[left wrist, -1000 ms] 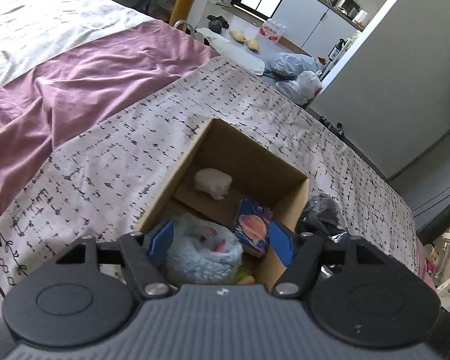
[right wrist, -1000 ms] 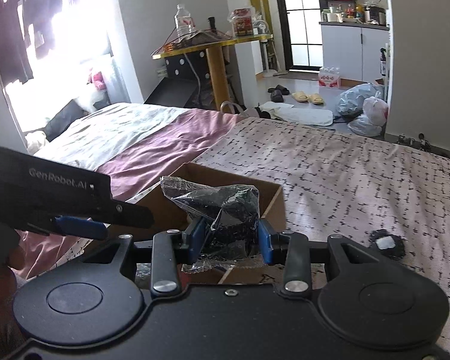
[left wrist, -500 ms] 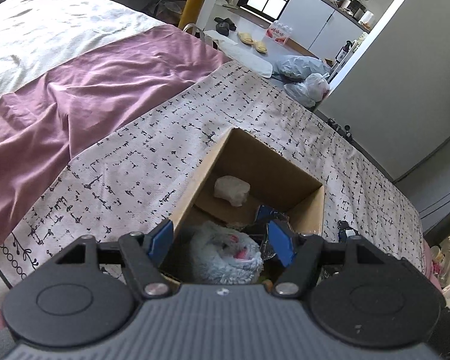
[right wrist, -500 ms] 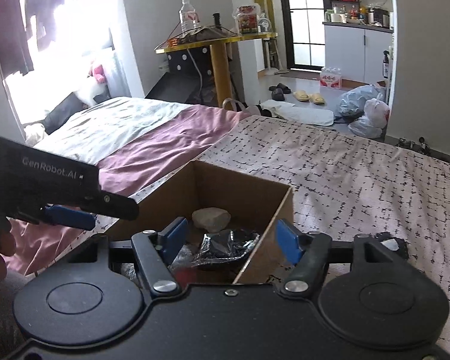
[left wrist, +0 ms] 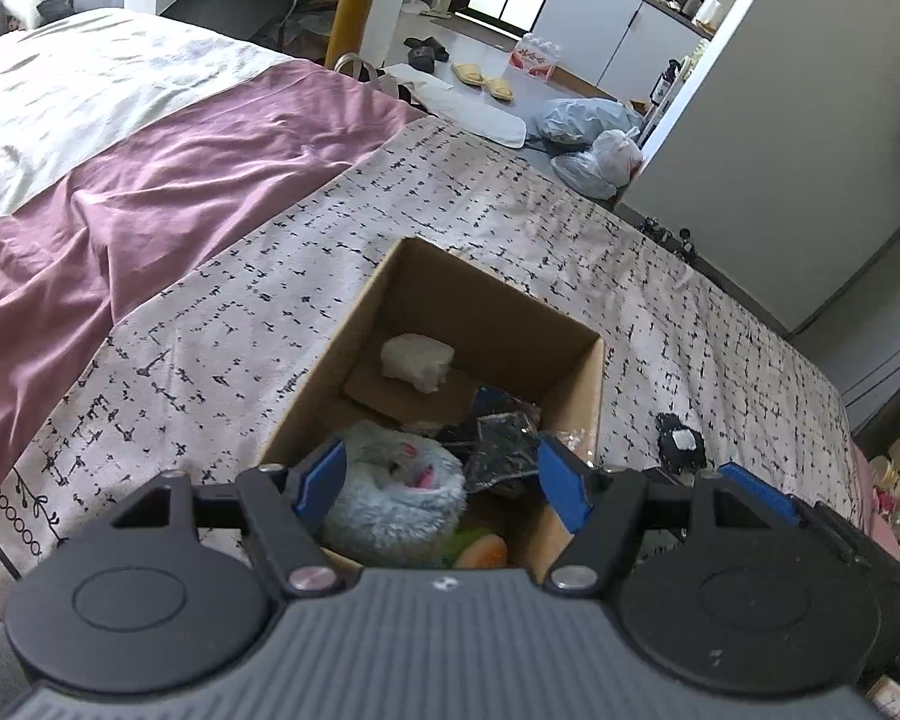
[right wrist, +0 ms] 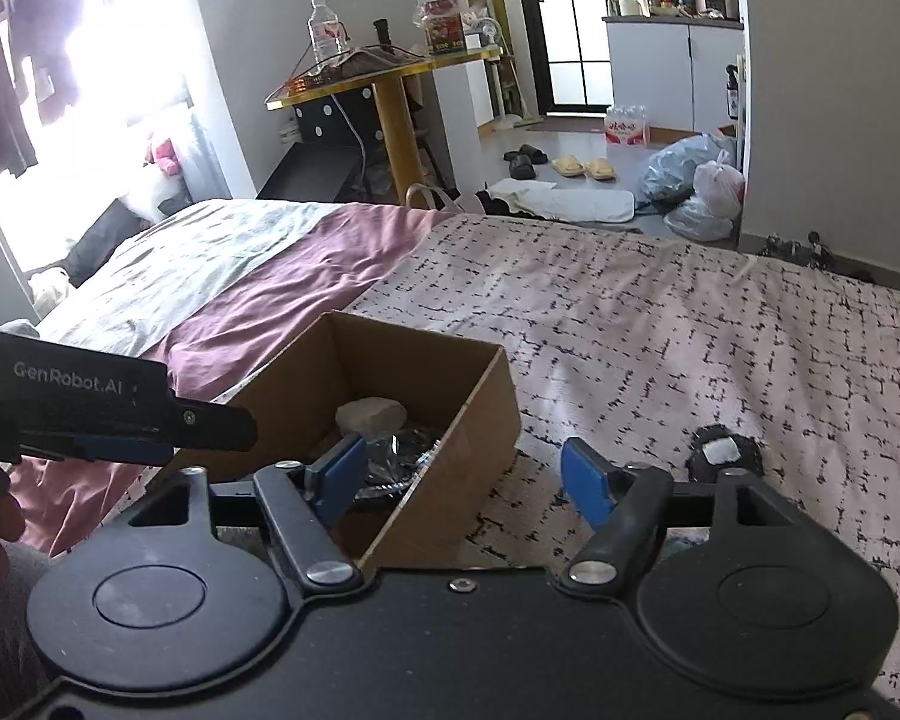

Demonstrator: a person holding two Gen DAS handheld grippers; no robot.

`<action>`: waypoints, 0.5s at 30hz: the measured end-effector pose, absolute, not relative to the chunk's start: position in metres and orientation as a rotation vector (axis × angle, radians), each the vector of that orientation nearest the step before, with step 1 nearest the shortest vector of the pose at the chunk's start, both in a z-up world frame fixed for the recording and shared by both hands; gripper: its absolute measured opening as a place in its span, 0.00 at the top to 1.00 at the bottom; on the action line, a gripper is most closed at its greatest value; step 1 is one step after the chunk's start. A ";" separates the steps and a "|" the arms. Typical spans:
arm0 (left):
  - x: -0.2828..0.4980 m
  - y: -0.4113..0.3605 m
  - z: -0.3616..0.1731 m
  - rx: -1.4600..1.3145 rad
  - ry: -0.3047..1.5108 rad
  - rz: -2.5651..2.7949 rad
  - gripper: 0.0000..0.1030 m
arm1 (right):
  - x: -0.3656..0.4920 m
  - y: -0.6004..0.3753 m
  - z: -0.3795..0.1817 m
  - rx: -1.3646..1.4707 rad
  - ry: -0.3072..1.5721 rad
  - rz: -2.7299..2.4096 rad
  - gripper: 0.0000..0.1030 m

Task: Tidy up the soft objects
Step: 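Lower the black plastic bag into the box and open the right gripper, then move the left gripper toward the grey-blue plush while the right approaches the black plush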

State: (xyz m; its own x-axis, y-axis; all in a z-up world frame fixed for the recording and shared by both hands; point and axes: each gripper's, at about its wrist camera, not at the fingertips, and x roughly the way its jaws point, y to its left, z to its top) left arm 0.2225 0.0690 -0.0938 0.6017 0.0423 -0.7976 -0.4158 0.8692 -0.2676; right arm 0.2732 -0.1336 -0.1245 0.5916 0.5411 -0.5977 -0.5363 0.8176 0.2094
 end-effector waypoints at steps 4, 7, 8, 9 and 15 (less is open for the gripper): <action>0.225 0.055 -0.092 -0.423 0.888 0.300 0.28 | 0.271 -0.144 -0.122 0.001 0.702 0.645 0.22; 0.226 0.045 -0.089 -0.405 0.874 0.319 0.26 | 0.271 -0.153 -0.119 -0.001 0.698 0.659 0.17; 0.226 0.041 -0.088 -0.400 0.869 0.325 0.25 | 0.271 -0.157 -0.119 0.002 0.698 0.661 0.17; 0.225 0.038 -0.087 -0.397 0.863 0.325 0.23 | 0.272 -0.161 -0.118 0.008 0.698 0.663 0.17; 0.225 0.014 -0.079 -0.362 0.852 0.322 0.22 | 0.276 -0.184 -0.106 0.028 0.670 0.679 0.13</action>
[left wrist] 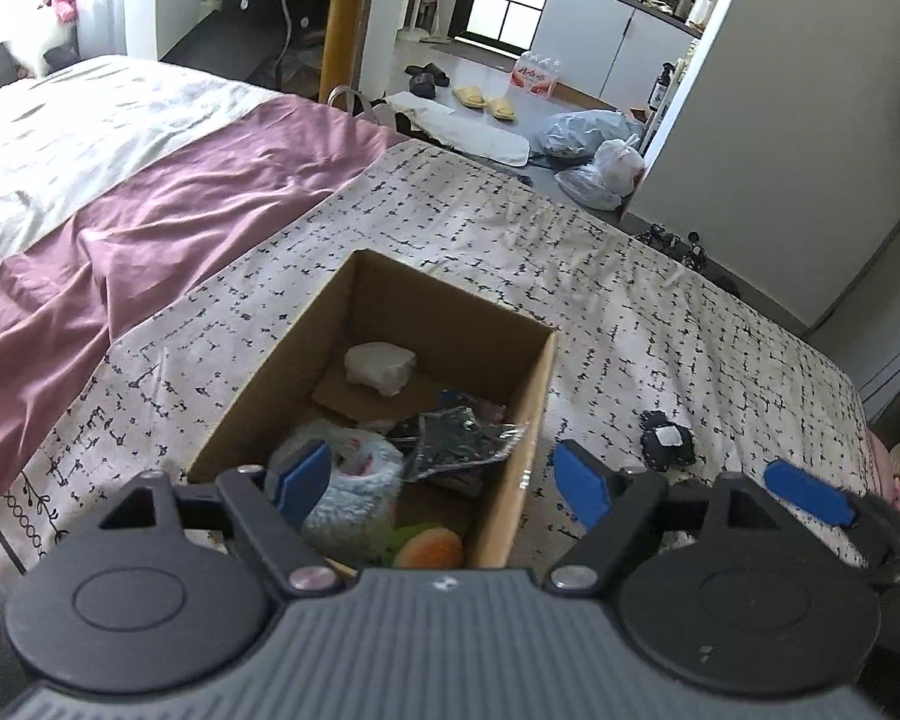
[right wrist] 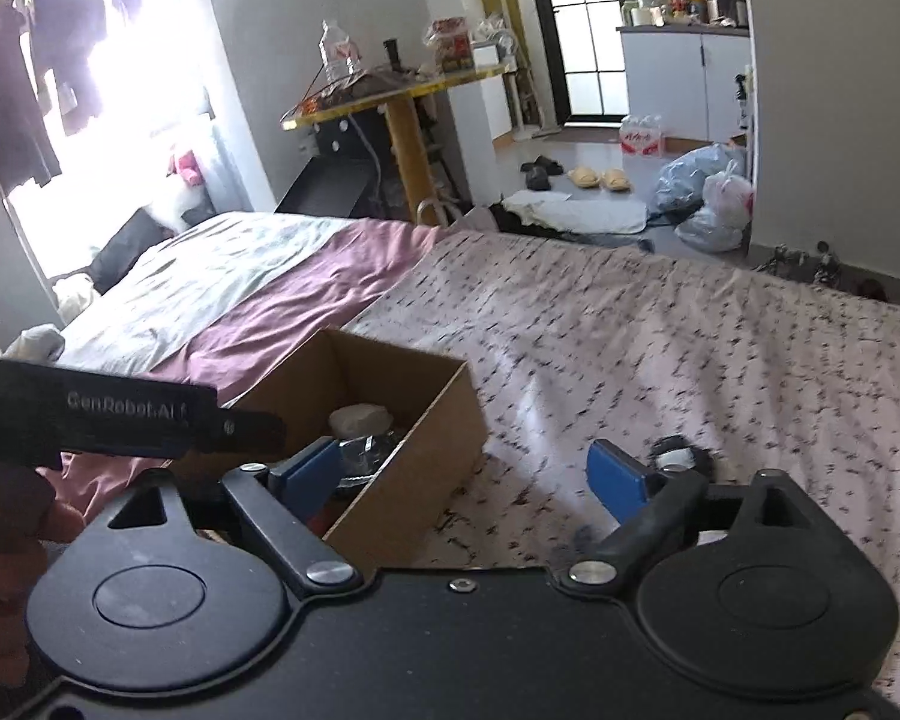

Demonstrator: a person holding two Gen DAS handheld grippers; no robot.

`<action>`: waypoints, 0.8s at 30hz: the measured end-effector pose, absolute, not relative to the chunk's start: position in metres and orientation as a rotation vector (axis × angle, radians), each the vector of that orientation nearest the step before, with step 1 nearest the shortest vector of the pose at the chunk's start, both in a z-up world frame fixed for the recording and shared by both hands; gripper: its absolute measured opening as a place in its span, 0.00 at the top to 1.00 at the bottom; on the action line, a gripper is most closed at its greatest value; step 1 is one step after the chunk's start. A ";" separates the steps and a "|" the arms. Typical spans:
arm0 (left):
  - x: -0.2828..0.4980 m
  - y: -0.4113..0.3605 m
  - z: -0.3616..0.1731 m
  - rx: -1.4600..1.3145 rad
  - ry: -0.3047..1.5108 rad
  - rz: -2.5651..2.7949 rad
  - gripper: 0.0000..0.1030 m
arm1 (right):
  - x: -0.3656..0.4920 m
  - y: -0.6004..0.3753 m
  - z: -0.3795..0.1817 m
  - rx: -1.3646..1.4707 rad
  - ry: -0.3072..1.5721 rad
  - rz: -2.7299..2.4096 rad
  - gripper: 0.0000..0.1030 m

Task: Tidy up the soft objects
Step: 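Move the left gripper toward the grey-blue plush while the right approaches the black plush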

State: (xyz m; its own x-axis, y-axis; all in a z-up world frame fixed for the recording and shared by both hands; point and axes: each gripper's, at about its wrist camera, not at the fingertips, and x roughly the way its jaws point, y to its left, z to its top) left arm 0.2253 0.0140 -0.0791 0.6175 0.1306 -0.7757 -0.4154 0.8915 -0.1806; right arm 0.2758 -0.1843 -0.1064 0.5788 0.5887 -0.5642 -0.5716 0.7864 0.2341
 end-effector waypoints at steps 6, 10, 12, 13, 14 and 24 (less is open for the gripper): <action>0.226 -0.013 -0.071 -0.323 0.821 0.309 0.14 | 0.283 -0.212 -0.103 0.071 0.673 0.668 0.09; 0.230 -0.031 -0.072 -0.299 0.829 0.299 0.12 | 0.287 -0.229 -0.103 0.083 0.683 0.661 0.09; 0.231 -0.038 -0.073 -0.296 0.833 0.296 0.11 | 0.289 -0.239 -0.103 0.098 0.688 0.650 0.07; 0.232 -0.042 -0.074 -0.298 0.836 0.293 0.10 | 0.291 -0.245 -0.104 0.106 0.689 0.640 0.06; 0.233 -0.045 -0.075 -0.300 0.840 0.288 0.09 | 0.292 -0.251 -0.105 0.119 0.691 0.626 0.06; 0.245 -0.075 -0.091 -0.278 0.873 0.346 0.04 | 0.309 -0.294 -0.123 0.213 0.710 0.550 0.00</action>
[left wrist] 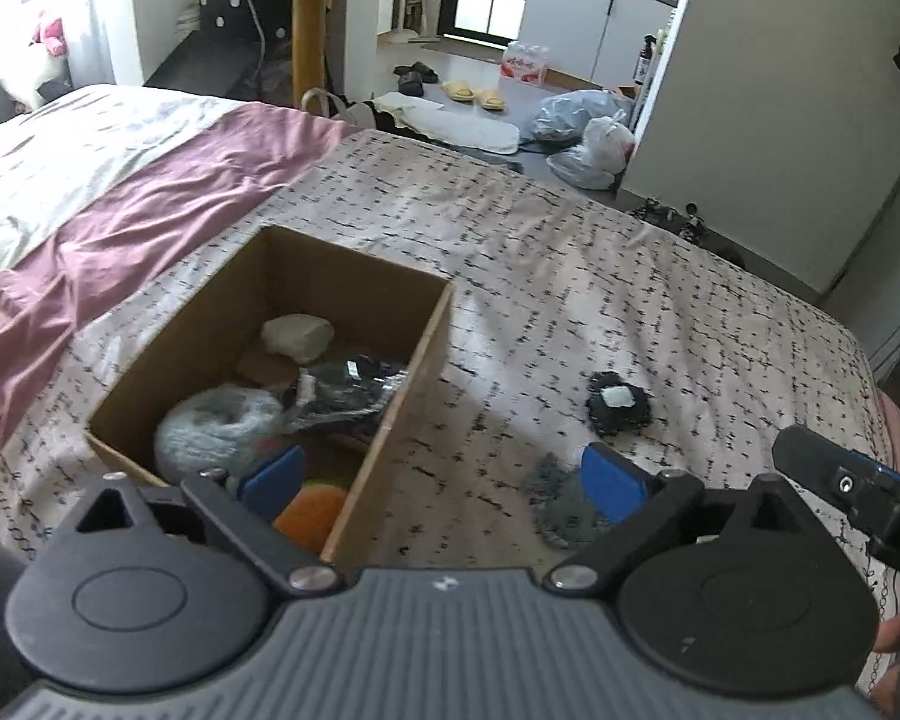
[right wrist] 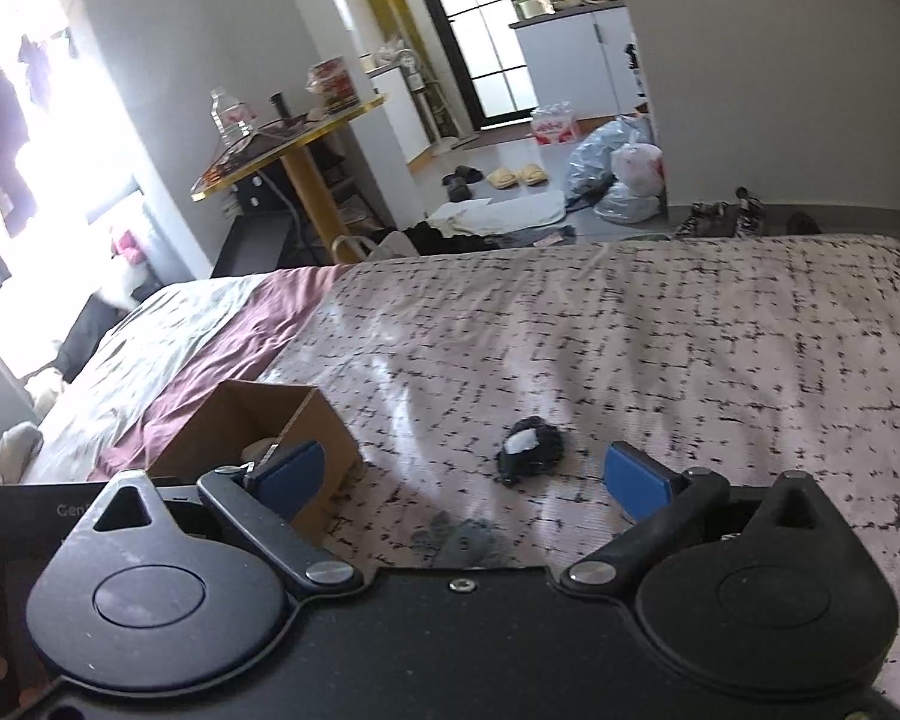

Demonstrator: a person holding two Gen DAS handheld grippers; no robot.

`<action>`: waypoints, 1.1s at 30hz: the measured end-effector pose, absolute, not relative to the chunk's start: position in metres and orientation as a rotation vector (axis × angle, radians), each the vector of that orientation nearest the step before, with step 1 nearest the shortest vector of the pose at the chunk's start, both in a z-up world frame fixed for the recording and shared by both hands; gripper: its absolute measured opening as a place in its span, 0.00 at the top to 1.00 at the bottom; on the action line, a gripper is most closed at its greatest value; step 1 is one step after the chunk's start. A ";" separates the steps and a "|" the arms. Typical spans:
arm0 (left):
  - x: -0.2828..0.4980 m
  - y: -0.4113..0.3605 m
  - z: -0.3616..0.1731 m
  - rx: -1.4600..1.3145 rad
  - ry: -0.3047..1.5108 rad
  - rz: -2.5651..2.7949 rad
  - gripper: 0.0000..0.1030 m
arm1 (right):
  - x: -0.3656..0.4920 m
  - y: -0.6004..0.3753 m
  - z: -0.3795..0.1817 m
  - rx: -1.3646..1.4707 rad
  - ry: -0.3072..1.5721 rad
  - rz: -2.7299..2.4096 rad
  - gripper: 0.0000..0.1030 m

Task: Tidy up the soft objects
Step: 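Move the left gripper toward the grey-blue plush while the right approaches the black plush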

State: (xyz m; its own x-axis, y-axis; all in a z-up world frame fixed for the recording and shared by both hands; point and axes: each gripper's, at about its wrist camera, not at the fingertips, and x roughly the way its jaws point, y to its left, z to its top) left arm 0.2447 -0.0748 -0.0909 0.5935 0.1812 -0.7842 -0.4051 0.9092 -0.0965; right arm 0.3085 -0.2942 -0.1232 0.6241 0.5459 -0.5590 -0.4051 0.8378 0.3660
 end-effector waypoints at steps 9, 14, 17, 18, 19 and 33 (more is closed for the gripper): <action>0.257 -0.105 -0.110 -0.275 0.882 0.319 0.00 | 0.330 -0.311 -0.134 0.209 0.726 0.528 0.00; 0.268 -0.115 -0.126 -0.296 0.916 0.308 0.00 | 0.341 -0.317 -0.140 0.223 0.736 0.531 0.00; 0.272 -0.123 -0.134 -0.284 0.908 0.318 0.00 | 0.348 -0.317 -0.145 0.220 0.740 0.544 0.00; 0.274 -0.124 -0.138 -0.289 0.908 0.320 0.00 | 0.350 -0.316 -0.146 0.210 0.742 0.549 0.00; 0.275 -0.125 -0.142 -0.302 0.912 0.326 0.00 | 0.352 -0.316 -0.148 0.203 0.737 0.554 0.00; 0.301 -0.123 -0.199 -0.457 0.954 0.351 0.18 | 0.383 -0.300 -0.174 0.137 0.753 0.613 0.15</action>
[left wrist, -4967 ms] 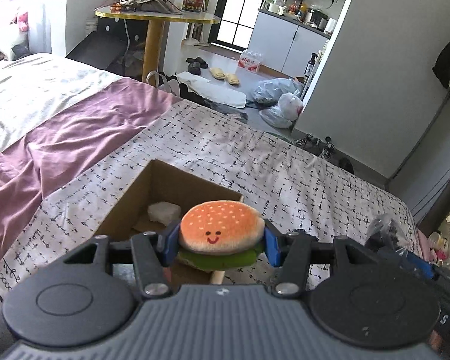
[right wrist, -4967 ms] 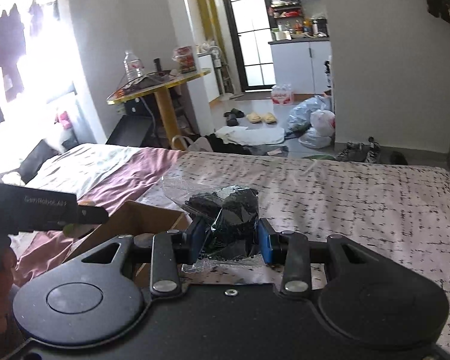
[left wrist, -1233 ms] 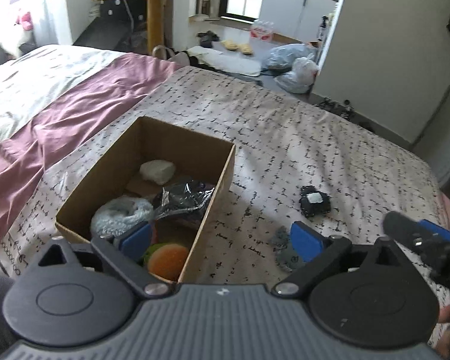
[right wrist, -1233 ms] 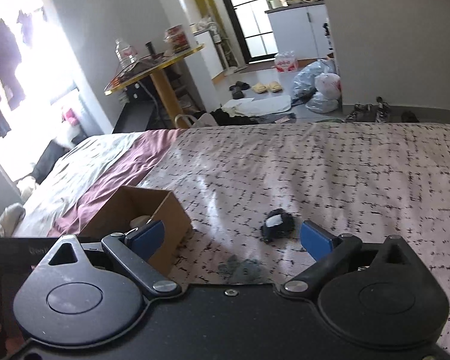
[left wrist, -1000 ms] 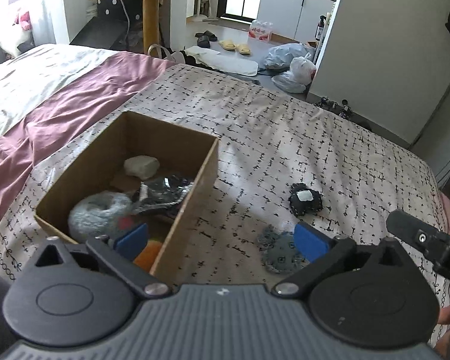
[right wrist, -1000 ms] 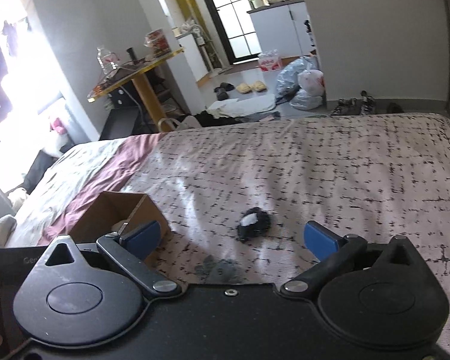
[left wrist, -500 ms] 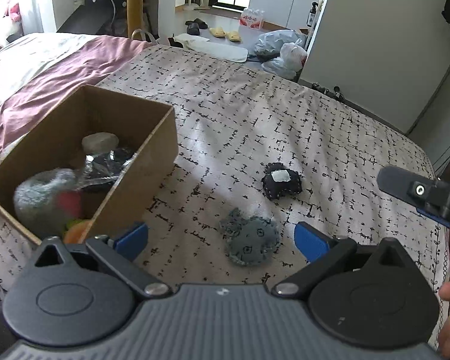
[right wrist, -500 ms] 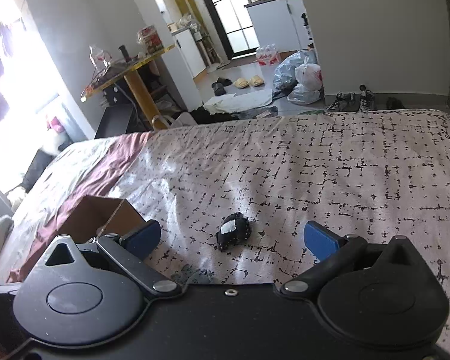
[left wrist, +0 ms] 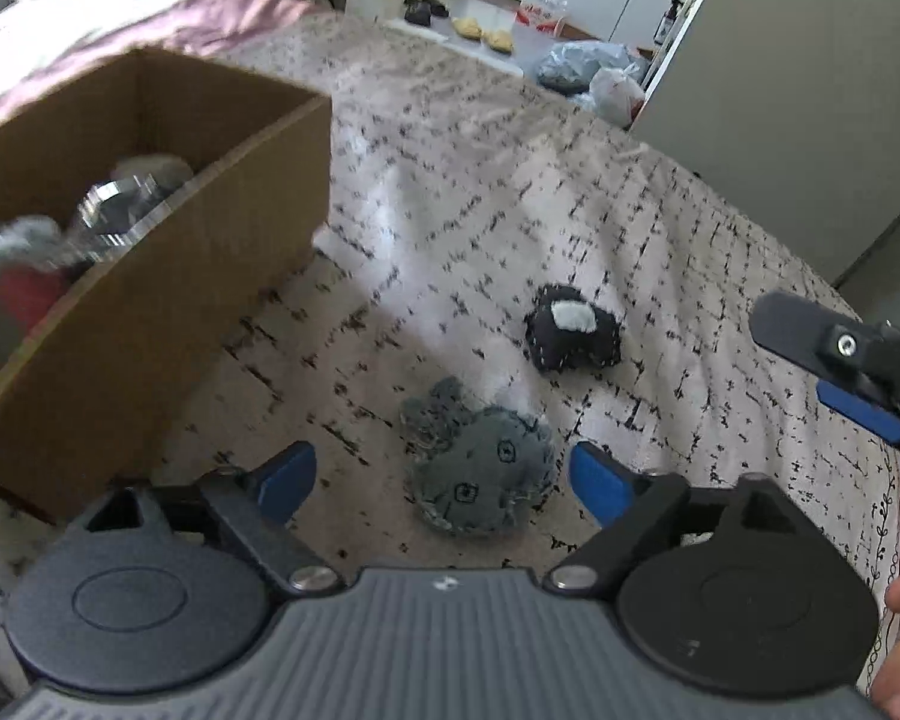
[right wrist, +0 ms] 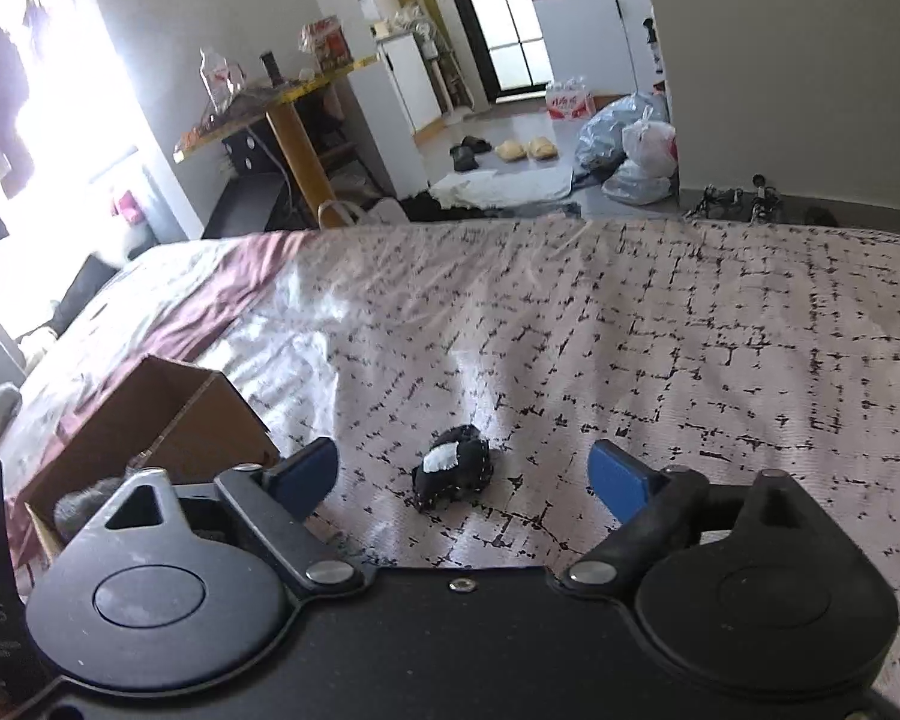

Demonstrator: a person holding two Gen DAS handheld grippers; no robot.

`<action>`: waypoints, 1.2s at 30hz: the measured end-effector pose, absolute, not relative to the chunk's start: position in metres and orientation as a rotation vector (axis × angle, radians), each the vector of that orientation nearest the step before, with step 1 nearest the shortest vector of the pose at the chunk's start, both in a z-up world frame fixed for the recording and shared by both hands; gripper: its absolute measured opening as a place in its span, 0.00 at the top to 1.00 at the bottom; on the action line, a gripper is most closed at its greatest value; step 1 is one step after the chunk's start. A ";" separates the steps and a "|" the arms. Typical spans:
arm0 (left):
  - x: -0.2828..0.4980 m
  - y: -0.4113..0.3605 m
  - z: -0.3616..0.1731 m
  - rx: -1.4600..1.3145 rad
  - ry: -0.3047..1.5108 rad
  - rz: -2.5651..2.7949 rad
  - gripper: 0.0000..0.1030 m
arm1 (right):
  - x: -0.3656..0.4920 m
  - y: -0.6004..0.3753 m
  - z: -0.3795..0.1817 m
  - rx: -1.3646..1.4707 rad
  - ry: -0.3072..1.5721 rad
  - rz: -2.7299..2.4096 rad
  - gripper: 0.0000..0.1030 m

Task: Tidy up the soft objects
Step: 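Move the left gripper toward the grey-blue plush while the right approaches the black plush, then grasp the grey-blue fabric plush with the left gripper while the right grasps the black white-patched plush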

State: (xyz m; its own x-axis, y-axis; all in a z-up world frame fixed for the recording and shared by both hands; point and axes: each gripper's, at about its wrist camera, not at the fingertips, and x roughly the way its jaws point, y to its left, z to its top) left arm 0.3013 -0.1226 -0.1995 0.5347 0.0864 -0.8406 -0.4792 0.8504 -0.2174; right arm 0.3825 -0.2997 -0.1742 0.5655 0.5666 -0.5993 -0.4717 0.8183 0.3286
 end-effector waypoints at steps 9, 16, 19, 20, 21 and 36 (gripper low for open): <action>0.323 -0.121 -0.223 -0.499 0.962 0.330 0.33 | 0.398 -0.278 -0.196 0.077 0.789 0.634 0.34; 0.334 -0.115 -0.225 -0.495 0.970 0.341 0.71 | 0.408 -0.267 -0.209 0.084 0.820 0.618 0.35; 0.334 -0.108 -0.224 -0.521 0.967 0.340 0.87 | 0.411 -0.259 -0.213 0.065 0.832 0.622 0.35; 0.334 -0.106 -0.223 -0.529 0.966 0.339 0.94 | 0.411 -0.257 -0.214 0.063 0.832 0.623 0.35; 0.335 -0.104 -0.222 -0.530 0.968 0.343 1.00 | 0.412 -0.255 -0.215 0.062 0.833 0.623 0.35; 0.338 -0.085 -0.214 -0.574 0.999 0.313 0.95 | 0.420 -0.240 -0.221 0.028 0.823 0.596 0.45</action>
